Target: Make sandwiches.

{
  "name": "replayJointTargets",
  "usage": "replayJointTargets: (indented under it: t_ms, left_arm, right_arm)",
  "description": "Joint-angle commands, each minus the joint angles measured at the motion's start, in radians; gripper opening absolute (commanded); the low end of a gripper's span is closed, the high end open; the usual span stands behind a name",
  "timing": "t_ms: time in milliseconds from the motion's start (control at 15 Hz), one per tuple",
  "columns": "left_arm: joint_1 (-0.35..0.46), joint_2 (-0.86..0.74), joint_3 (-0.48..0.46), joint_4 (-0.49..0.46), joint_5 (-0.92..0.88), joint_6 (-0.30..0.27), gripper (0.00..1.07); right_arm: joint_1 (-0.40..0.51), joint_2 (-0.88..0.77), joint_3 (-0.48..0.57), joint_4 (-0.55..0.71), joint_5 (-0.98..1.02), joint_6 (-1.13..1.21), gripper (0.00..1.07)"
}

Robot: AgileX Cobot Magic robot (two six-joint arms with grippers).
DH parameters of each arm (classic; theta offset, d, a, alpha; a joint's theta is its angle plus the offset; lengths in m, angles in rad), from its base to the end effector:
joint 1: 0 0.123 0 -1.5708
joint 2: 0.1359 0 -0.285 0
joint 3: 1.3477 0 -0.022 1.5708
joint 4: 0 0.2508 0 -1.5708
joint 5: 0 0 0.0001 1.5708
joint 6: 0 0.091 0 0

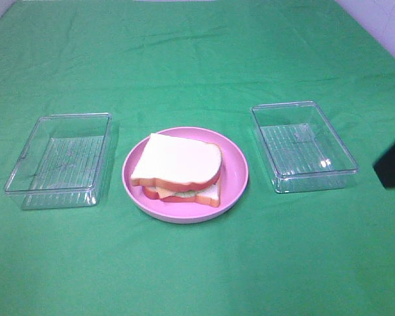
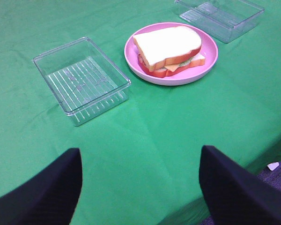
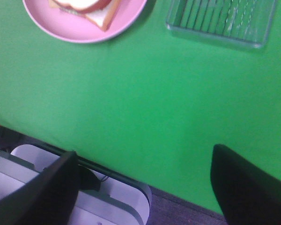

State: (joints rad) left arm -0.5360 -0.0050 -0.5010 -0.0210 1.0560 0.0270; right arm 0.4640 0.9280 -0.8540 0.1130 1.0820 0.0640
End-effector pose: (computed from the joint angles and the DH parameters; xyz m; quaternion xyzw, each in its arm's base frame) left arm -0.0056 0.0014 0.2779 0.2366 0.8168 -0.1426 0.5065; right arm 0.1353 0.0778 0.3182 -0.1791 0.9505 0.1177 0.2251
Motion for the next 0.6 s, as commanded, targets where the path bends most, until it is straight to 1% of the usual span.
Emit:
replayJointTargets:
  t_ms: [67,133,200,267,333,467,600]
  left_arm:
    - [-0.002,-0.020,0.002,-0.006,-0.011,-0.002,0.68]
    - [-0.002,-0.020,0.002,-0.006,-0.011,-0.002,0.68]
    - [-0.002,-0.020,0.002,-0.006,-0.011,-0.002,0.68]
    - [-0.002,-0.020,0.002,-0.006,-0.011,-0.002,0.68]
    - [-0.002,-0.020,0.002,-0.007,-0.011,0.000,0.68]
    - [-0.002,-0.020,0.002,-0.009,-0.011,0.002,0.68]
    - [-0.002,-0.020,0.002,-0.009,-0.011,0.002,0.68]
  right_arm:
    - [-0.004,-0.162,0.124,-0.012,0.026,-0.015,0.73]
    - [-0.004,-0.357,0.258,-0.046,0.044,-0.015,0.73]
    - [-0.004,-0.444,0.301,-0.072,0.048,-0.015,0.73]
    - [-0.004,-0.481,0.317,-0.079,0.047,-0.015,0.73]
    - [-0.004,-0.566,0.320,-0.080,0.015,-0.018,0.73]
    - [-0.004,-0.703,0.323,-0.078,0.019,-0.114,0.73]
    - [-0.004,-0.799,0.330,-0.052,0.010,-0.173,0.72]
